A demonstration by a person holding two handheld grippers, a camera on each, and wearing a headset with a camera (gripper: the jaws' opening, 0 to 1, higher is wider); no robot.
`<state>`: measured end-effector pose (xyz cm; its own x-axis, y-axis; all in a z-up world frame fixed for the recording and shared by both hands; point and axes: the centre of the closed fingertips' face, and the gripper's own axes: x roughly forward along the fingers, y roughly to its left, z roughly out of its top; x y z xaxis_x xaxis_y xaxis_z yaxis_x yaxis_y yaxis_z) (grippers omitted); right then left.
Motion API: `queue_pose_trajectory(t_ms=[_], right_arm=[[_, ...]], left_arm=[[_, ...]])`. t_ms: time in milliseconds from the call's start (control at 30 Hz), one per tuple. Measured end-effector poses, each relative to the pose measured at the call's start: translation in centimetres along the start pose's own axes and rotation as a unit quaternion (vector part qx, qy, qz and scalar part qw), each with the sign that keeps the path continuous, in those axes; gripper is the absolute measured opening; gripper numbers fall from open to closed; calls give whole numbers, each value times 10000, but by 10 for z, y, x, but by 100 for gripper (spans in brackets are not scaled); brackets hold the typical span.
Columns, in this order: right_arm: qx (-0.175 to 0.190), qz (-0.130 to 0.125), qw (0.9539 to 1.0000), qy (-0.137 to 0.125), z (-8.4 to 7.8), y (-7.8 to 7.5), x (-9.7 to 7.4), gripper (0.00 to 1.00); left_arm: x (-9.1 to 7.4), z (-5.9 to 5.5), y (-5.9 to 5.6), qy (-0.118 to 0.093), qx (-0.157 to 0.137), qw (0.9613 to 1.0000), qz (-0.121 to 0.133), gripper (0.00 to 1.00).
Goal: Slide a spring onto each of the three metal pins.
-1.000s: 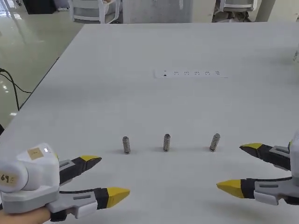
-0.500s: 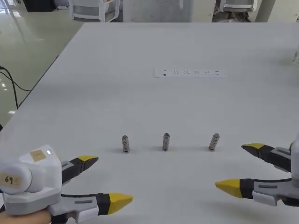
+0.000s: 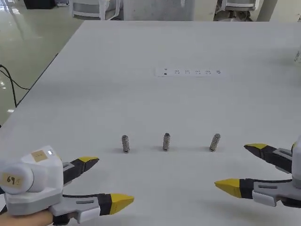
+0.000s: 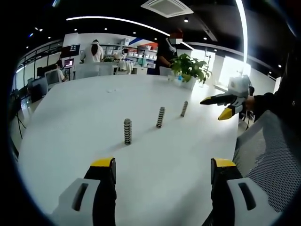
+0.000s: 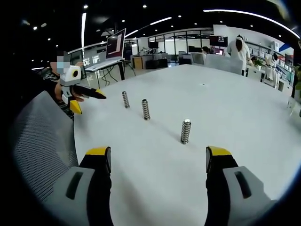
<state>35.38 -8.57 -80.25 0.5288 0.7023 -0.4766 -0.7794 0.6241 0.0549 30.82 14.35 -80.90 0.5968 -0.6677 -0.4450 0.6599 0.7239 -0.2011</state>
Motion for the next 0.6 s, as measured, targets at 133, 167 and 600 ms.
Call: queue_pose_trajectory(t_ms=[133,167,600], right_arm=[[27,-16,10000,-25,1,-2,0,84],[39,-10,10000,-36,1,-1,0,85],[75,-22,10000,-21,0,-2,0,85]], left_arm=[[1,0,0,-5,-14,10000,3,82],[1,0,0,0,-14,10000,3,82],[2,0,-1,-3,-30,10000,-2,81]])
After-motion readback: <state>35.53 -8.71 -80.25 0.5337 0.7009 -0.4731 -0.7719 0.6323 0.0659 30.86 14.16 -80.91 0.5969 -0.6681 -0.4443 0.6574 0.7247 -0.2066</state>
